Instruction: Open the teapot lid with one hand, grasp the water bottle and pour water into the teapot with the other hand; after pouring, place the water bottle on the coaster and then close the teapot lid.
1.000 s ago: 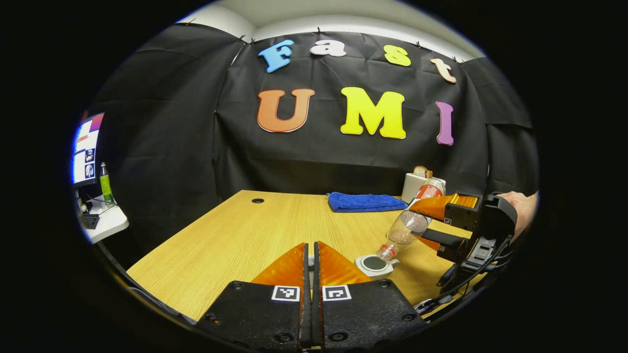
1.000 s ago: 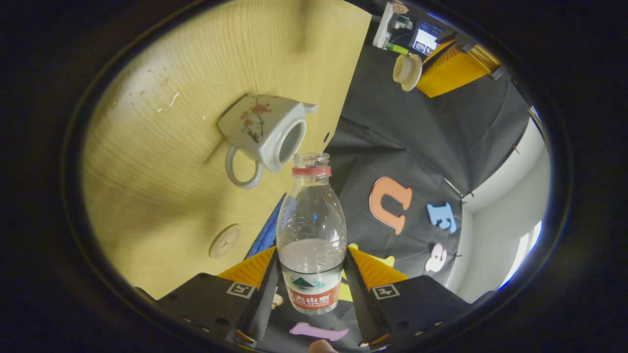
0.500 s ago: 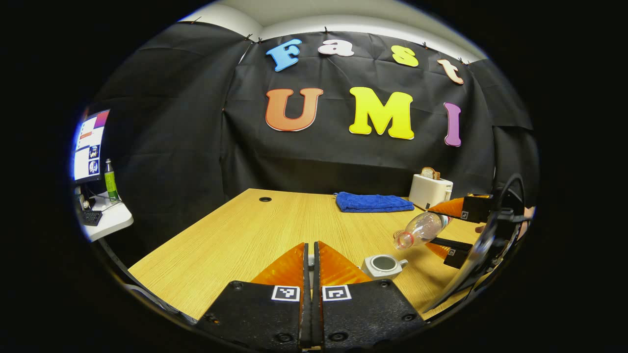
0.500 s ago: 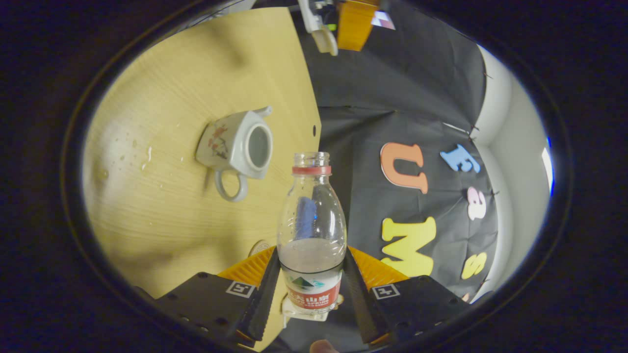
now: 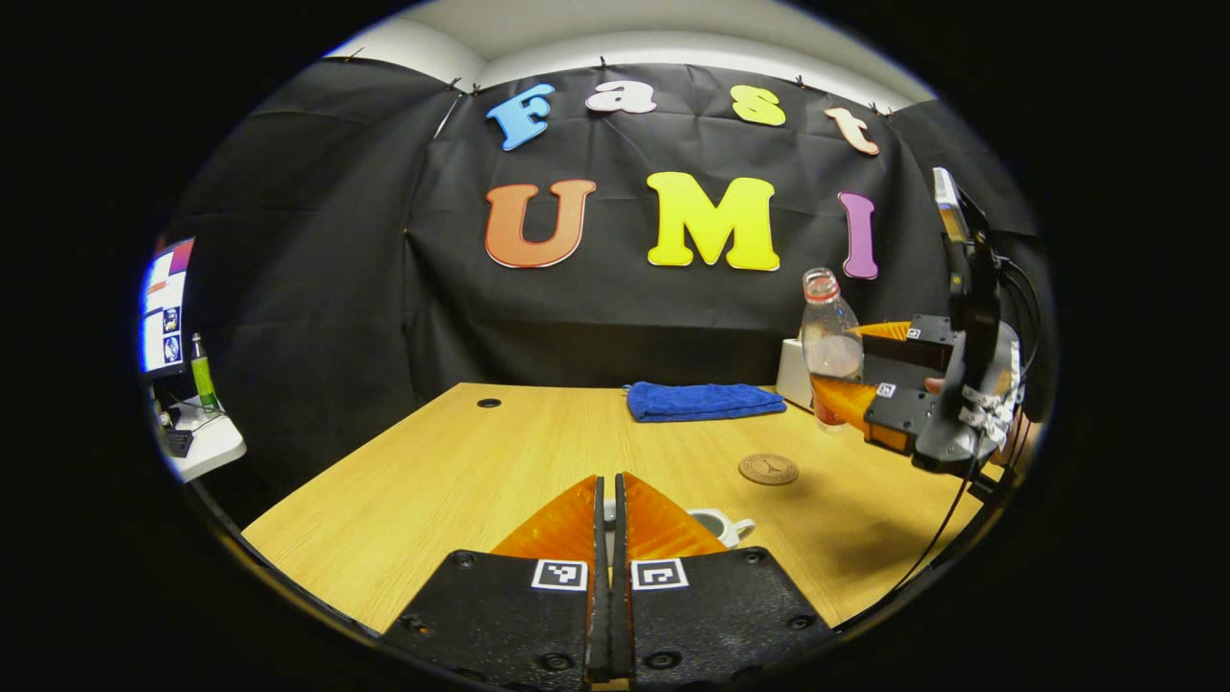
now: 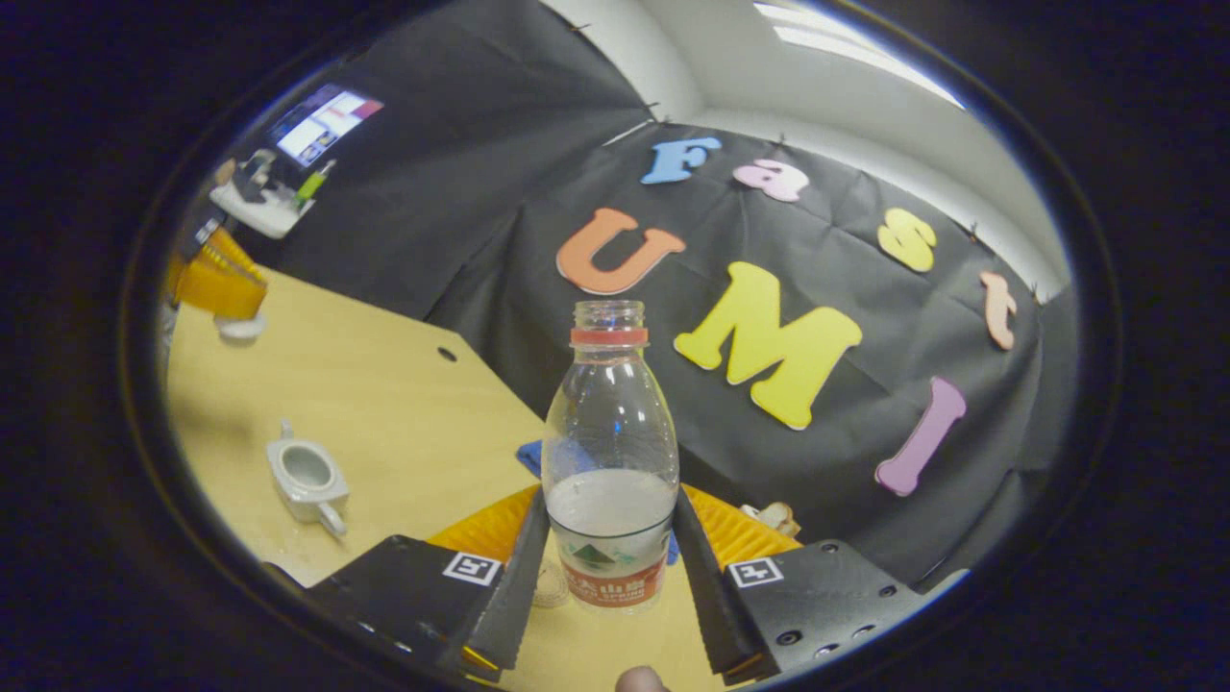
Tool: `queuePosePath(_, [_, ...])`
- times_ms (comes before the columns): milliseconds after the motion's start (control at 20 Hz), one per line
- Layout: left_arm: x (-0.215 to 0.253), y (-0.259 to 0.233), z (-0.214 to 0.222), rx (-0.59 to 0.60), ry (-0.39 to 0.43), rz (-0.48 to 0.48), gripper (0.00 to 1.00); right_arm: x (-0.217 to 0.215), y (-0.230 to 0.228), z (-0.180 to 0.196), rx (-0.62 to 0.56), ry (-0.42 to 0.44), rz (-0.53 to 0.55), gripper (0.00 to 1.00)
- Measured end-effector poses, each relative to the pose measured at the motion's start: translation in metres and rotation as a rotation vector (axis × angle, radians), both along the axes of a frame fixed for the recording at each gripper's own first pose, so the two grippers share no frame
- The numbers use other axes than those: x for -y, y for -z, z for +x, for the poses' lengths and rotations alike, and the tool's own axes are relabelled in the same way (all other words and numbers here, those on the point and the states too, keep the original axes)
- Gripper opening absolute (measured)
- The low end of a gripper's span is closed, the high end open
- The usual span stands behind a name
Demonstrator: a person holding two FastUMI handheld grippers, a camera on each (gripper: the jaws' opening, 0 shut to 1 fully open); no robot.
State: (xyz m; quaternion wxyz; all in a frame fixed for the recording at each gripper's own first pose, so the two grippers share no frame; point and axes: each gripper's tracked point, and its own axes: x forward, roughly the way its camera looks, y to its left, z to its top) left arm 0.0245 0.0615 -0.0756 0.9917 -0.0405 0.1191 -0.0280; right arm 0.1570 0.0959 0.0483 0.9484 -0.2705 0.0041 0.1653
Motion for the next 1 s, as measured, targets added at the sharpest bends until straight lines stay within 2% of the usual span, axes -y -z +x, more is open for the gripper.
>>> queuePosePath(200, [0.008,-0.003,-0.002,-0.003,0.005,0.009,0.03,0.008,0.016,0.034,-0.179,0.001,0.317,0.72])
queuePosePath(300, [0.007,-0.004,-0.005,-0.005,-0.005,0.021,0.03,0.008,0.029,0.051,-0.227,0.001,0.391,0.71])
queuePosePath(600, [-0.001,0.001,-0.009,-0.02,-0.024,0.034,0.03,0.01,0.081,0.081,-0.339,0.018,0.497,0.71])
queuePosePath(1000, [-0.002,0.005,-0.009,-0.026,-0.022,0.047,0.03,0.012,0.095,0.085,-0.349,0.017,0.492,0.71])
